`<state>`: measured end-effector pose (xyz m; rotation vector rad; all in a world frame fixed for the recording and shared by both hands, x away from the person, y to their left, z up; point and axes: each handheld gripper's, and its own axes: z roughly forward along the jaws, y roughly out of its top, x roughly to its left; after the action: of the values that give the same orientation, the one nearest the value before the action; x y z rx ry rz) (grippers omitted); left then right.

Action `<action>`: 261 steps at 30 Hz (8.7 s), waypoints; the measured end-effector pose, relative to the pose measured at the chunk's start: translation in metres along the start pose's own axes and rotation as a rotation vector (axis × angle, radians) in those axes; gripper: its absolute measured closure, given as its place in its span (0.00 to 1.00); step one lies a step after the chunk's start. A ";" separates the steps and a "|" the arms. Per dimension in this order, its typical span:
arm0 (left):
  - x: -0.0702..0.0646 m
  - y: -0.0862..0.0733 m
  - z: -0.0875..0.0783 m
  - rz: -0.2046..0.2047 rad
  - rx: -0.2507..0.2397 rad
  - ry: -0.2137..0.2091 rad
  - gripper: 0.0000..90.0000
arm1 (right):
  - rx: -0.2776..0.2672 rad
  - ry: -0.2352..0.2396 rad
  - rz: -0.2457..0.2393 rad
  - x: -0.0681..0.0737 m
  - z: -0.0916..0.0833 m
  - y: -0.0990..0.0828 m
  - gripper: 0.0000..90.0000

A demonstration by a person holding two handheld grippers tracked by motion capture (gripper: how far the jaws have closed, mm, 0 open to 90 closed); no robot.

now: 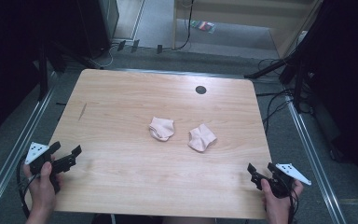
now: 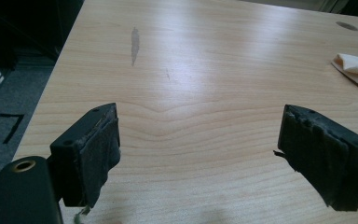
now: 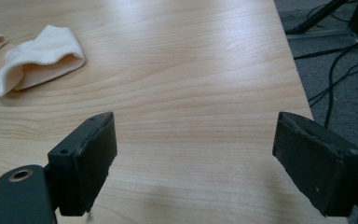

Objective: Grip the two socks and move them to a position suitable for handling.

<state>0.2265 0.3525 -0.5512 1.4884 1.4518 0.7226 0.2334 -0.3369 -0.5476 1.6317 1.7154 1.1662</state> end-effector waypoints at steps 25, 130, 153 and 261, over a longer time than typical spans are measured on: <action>0.000 0.000 0.000 -0.003 0.012 -0.009 0.15 | -0.020 0.070 -0.100 0.068 0.005 0.043 0.16; -0.147 0.008 0.003 0.106 0.012 -0.326 0.15 | 0.131 0.312 -0.326 0.287 0.034 -0.004 0.89; -0.138 0.006 0.004 0.091 0.020 -0.297 0.15 | 0.230 0.419 -0.486 0.329 0.044 -0.049 0.71; -0.171 -0.011 0.016 0.344 0.249 -0.470 0.97 | 0.174 0.370 -0.112 0.202 0.032 -0.008 1.00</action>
<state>0.2122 0.1813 -0.5363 1.9725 0.9618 0.3558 0.2231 -0.1329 -0.5302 1.4588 2.1632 1.3606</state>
